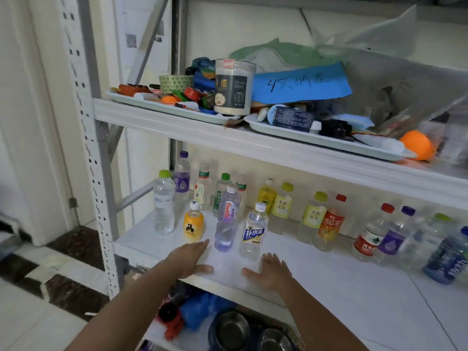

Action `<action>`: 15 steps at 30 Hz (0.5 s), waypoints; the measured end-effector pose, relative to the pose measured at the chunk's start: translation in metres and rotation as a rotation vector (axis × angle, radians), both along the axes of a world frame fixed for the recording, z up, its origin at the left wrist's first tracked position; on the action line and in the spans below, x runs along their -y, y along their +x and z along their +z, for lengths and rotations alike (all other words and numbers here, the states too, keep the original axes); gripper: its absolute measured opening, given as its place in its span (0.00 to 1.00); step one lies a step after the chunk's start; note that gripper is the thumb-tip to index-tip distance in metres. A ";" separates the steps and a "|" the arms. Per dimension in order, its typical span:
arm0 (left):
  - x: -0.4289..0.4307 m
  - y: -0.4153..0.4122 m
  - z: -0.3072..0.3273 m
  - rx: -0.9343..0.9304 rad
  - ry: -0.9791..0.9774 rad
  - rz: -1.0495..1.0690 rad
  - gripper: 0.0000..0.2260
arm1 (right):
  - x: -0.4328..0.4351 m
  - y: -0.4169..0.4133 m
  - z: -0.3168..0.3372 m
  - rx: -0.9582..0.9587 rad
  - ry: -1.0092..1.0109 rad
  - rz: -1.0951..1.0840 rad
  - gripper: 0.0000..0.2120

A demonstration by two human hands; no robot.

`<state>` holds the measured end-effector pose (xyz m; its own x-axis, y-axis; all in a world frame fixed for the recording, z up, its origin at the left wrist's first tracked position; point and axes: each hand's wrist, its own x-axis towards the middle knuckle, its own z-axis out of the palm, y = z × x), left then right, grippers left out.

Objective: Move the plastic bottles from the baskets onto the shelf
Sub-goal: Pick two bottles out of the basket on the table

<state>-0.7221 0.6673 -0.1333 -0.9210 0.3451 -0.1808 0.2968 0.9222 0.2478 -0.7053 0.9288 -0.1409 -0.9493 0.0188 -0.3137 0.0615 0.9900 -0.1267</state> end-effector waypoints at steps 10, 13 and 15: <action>0.110 0.225 0.024 -0.153 -0.259 0.607 0.42 | 0.118 0.087 0.021 -0.041 0.070 0.580 0.53; 0.148 0.319 0.031 -0.141 -0.301 0.839 0.42 | 0.193 0.135 0.034 -0.136 0.058 0.847 0.54; 0.170 0.387 0.037 -0.139 -0.344 0.998 0.41 | 0.245 0.177 0.043 -0.168 0.025 1.013 0.53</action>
